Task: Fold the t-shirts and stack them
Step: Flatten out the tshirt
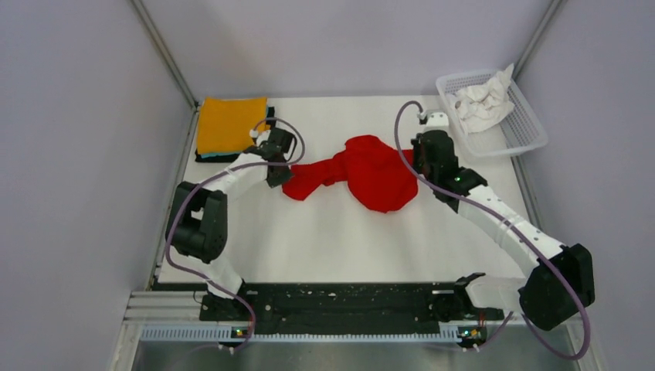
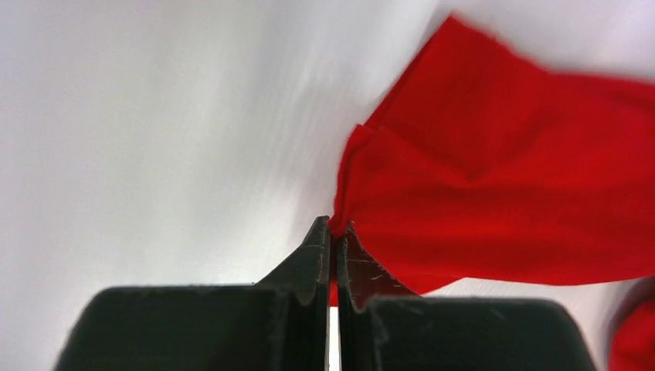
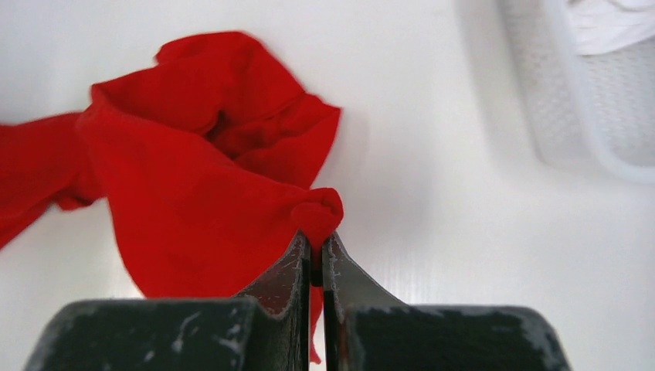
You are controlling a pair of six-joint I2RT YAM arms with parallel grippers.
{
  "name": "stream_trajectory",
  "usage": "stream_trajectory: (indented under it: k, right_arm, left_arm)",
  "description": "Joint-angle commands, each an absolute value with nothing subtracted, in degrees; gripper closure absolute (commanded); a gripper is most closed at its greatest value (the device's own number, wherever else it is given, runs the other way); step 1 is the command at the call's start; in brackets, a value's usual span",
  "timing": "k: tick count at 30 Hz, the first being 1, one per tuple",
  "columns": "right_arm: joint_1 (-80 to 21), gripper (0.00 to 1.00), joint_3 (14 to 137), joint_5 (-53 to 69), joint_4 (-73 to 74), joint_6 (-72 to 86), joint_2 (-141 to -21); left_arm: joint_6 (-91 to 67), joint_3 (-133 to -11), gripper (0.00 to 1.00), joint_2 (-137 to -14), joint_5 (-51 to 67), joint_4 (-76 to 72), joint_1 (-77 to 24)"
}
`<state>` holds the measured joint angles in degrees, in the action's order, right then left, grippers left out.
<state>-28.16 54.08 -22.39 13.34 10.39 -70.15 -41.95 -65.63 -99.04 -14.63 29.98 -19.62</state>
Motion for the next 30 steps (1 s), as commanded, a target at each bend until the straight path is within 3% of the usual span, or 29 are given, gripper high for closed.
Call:
stream_trajectory:
  k: [1, 10, 18, 26, 30]
  right_arm:
    - [-23.6, 1.00, 62.6, -29.4, 9.6, 5.9, -67.1]
    - [-16.8, 1.00, 73.4, -35.4, 2.4, -7.0, -61.6]
    - [-16.0, 1.00, 79.9, -31.3, -1.6, -14.0, -54.5]
    - [-16.1, 1.00, 91.3, -23.4, 6.7, -15.1, -49.8]
    - [-16.1, 1.00, 90.9, -18.8, 8.6, -13.0, -46.2]
  left_arm:
    - [-38.2, -77.5, 1.00, -90.6, -32.0, 34.8, -19.4]
    - [-27.7, -87.0, 1.00, -75.7, -45.4, 26.7, -18.7]
    - [-18.1, -89.3, 1.00, -62.2, -51.2, 19.1, -18.6]
    - [-13.8, -90.7, 1.00, -51.1, -46.0, 15.2, -18.7]
    - [-13.5, -88.4, 1.00, -46.7, -44.0, 12.0, -18.7]
